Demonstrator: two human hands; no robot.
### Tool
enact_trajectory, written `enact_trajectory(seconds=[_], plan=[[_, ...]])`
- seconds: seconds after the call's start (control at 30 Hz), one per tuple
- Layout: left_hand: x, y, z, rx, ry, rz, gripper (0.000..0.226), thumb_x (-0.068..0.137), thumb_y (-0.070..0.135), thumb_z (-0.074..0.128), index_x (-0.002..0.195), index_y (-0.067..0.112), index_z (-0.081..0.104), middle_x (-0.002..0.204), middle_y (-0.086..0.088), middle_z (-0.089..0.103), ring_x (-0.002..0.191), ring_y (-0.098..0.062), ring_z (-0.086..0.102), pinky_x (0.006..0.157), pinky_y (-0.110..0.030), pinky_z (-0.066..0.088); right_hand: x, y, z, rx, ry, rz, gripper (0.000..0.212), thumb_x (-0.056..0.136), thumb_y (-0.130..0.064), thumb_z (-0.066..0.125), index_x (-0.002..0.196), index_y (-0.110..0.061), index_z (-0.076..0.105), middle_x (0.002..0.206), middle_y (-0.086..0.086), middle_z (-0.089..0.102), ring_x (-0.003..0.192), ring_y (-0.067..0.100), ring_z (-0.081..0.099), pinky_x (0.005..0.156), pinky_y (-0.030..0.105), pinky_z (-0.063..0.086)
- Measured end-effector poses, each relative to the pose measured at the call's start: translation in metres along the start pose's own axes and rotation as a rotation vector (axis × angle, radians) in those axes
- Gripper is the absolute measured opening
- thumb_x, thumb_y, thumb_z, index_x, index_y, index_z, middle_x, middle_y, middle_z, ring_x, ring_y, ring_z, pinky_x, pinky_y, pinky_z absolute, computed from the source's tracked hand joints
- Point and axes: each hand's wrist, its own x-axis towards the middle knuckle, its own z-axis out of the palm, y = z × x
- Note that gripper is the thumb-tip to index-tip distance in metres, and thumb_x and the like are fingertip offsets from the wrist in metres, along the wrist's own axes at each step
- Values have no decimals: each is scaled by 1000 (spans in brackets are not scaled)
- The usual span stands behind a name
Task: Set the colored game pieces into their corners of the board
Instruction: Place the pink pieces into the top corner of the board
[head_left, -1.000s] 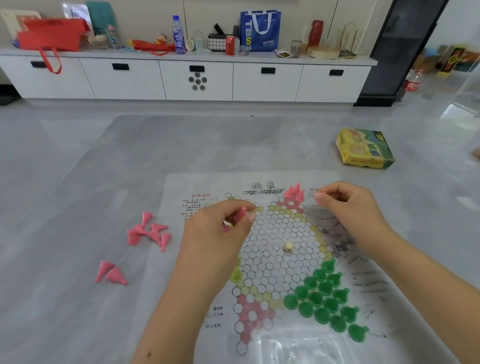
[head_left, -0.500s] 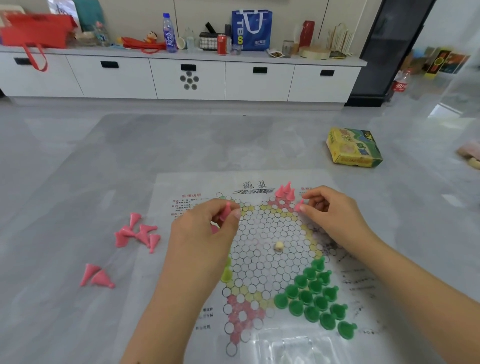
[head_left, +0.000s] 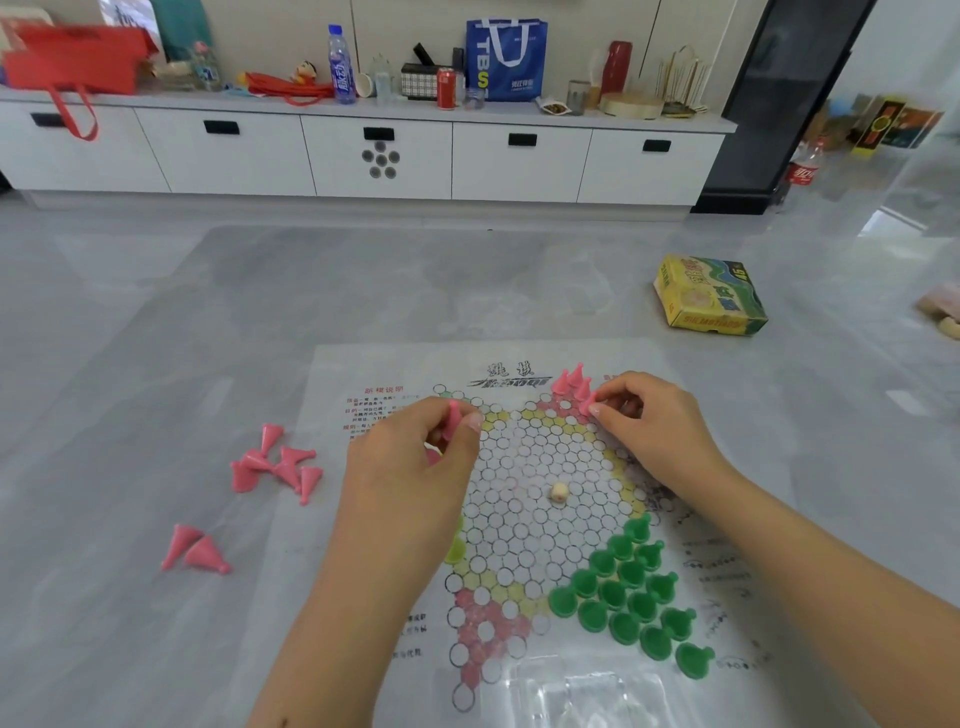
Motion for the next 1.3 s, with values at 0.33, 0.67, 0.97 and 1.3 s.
enact_trajectory(seconds=[0.33,0.67,0.97,1.3], plan=[[-1,1,-2,-1,-5,-19,17,88,27,55,75,23,65,68,8,62,64,-11,57,61,-22,47,0,0,0,-33,-1,-5,6,80,-18,67,86,-18,66,74,-12,56,65,3,48,60,13,38],[-2,4,-1,-23,-67,-104,15,80,33,67,78,29,52,74,10,60,71,-8,60,60,-26,50,-13,-37,-28,309,30,14,12,84,-16,62,76,-25,66,76,-7,67,68,3,58,64,13,46],[-4,5,-5,-33,-91,-94,14,77,35,69,79,31,56,80,15,62,75,2,56,60,-18,44,-35,-106,-20,464,-445,-220,10,79,-13,65,84,-19,71,81,-6,72,77,4,66,69,14,50],[-2,3,-8,11,-83,-61,16,79,39,66,74,29,54,77,15,61,72,7,52,53,-1,38,-32,-111,-23,377,-490,-235,5,78,-20,67,77,-22,71,79,-2,71,76,14,65,71,25,54]])
